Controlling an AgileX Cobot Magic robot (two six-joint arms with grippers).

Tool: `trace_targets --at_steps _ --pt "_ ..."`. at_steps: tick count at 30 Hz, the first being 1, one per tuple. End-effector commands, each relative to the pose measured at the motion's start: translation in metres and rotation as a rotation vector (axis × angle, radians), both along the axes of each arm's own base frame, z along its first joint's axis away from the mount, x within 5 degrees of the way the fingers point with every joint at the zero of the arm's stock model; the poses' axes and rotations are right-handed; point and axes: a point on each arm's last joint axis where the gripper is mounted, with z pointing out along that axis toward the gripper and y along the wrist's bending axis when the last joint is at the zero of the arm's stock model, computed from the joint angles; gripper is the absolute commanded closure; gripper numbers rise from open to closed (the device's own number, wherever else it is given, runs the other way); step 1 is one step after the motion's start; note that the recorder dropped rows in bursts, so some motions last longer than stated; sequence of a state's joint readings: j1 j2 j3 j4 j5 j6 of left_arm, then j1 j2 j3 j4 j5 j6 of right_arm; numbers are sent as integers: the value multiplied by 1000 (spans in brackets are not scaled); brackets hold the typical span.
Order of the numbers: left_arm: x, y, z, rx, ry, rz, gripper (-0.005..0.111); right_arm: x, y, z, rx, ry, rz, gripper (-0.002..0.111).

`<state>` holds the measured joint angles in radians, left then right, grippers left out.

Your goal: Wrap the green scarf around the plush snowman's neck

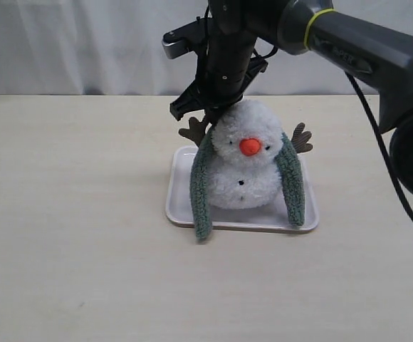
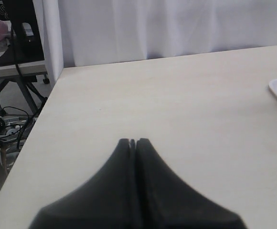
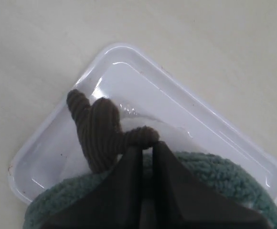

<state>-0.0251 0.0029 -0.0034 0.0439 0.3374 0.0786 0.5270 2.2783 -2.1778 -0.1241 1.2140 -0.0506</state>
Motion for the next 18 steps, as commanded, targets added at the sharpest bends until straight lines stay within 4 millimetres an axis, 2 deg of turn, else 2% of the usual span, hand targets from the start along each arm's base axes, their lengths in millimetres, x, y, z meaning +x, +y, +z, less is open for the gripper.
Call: trace_targets --at_steps 1,7,11,14,18 --pt "0 0 0 -5 -10 0 107 0 0 -7 -12 24 5 101" --pt "0 0 0 -5 -10 0 107 -8 1 17 73 14 -13 101" --pt "0 0 0 -5 -10 0 107 -10 0 8 65 43 -14 101" --pt "0 0 0 -5 -10 0 107 -10 -9 -7 -48 44 -20 101" --pt "0 0 0 -5 -10 0 107 -11 -8 -7 -35 51 -21 101"
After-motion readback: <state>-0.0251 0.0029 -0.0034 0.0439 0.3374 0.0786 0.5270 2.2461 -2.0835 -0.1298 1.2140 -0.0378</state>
